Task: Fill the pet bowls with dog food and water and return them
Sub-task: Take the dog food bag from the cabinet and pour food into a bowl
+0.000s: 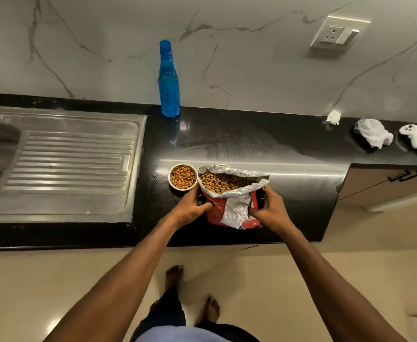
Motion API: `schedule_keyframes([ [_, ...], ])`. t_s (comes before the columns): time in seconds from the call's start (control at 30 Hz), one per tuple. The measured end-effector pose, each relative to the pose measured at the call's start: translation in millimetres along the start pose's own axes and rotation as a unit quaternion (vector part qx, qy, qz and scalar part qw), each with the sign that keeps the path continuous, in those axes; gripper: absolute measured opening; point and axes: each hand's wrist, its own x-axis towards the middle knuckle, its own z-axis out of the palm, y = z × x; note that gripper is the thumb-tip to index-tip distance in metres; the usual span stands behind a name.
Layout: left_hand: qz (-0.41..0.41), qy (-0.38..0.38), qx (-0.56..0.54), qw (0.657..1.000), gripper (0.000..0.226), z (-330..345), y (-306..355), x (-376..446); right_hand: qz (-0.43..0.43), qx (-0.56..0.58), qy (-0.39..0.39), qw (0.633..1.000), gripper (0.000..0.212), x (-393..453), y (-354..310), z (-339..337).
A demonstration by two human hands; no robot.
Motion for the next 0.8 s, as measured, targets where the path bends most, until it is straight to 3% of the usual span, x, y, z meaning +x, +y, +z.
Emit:
schedule_keyframes([
  [0.2, -0.023, -0.012, -0.112, 0.993, 0.081, 1, -11, 2, -0.013, -0.139, -0.008, 0.99, 0.061, 10, -36, -11],
  [0.5, -0.065, -0.02, -0.2, 0.977, 0.055, -5, -30, 15, -0.038, -0.244, 0.005, 0.969, 0.07, 23, -76, 1],
  [0.8, -0.095, -0.021, -0.251, 0.963, 0.06, -3, -33, 24, -0.038, -0.289, 0.022, 0.956, 0.075, 30, -90, 10],
])
